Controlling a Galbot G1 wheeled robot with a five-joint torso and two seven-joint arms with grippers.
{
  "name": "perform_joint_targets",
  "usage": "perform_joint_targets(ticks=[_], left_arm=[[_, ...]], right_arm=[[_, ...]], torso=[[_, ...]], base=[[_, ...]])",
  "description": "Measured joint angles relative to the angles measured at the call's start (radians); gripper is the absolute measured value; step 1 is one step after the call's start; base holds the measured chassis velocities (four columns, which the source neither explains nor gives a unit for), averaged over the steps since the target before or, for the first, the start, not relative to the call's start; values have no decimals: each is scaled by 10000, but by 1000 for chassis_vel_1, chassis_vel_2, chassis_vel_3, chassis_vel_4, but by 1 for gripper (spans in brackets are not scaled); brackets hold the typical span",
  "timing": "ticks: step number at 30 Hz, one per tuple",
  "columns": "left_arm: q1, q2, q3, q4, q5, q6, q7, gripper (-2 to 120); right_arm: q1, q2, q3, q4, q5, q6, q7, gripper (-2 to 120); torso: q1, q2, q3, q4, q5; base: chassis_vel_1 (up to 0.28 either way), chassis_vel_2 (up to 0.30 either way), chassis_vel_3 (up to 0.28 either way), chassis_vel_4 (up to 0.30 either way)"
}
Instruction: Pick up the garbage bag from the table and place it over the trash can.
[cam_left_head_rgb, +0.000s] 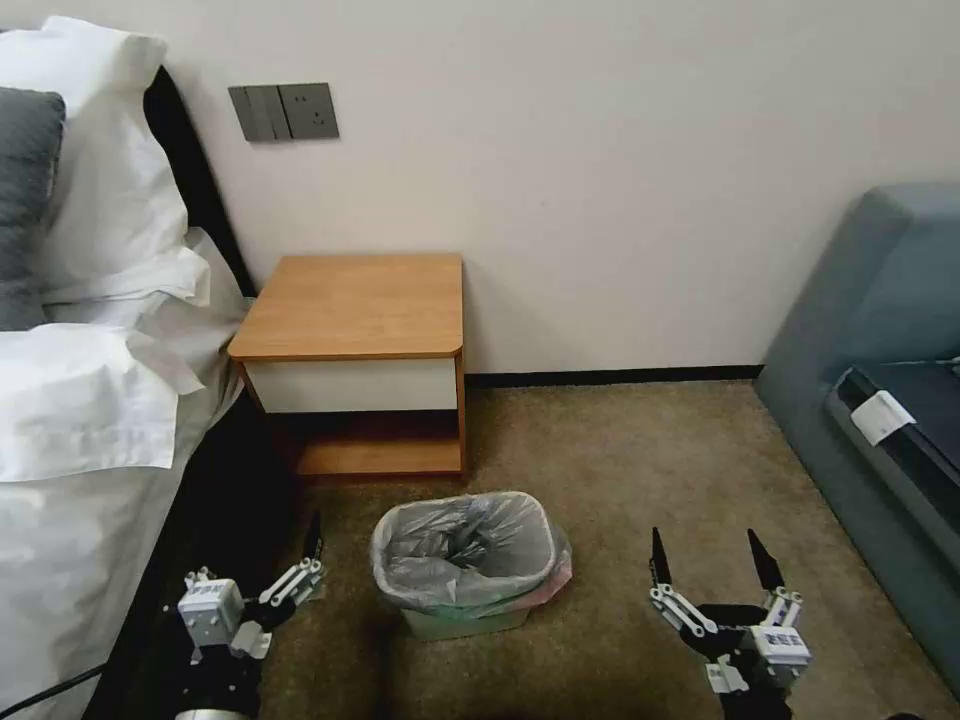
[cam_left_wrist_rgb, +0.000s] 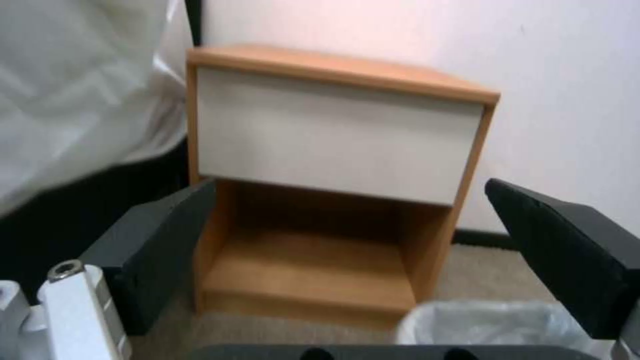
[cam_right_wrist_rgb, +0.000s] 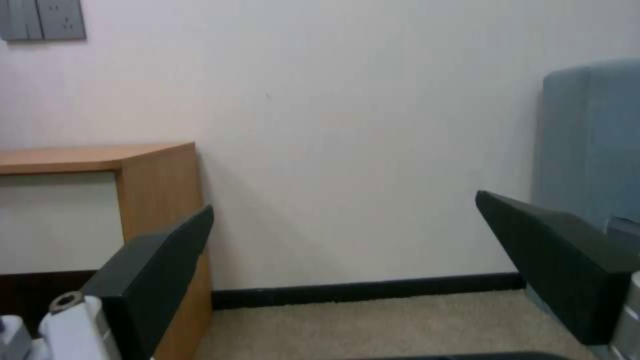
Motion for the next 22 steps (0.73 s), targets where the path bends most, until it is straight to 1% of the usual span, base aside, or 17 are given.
perform_joint_targets(ticks=[22], left_arm=[[-17,-21,85,65,74,24,-52,100]], right_arm=[[31,-24,-10,51,19,-74,-5,100]], torso=[[0,0,1,-1,1]], base=[[0,0,0,0]])
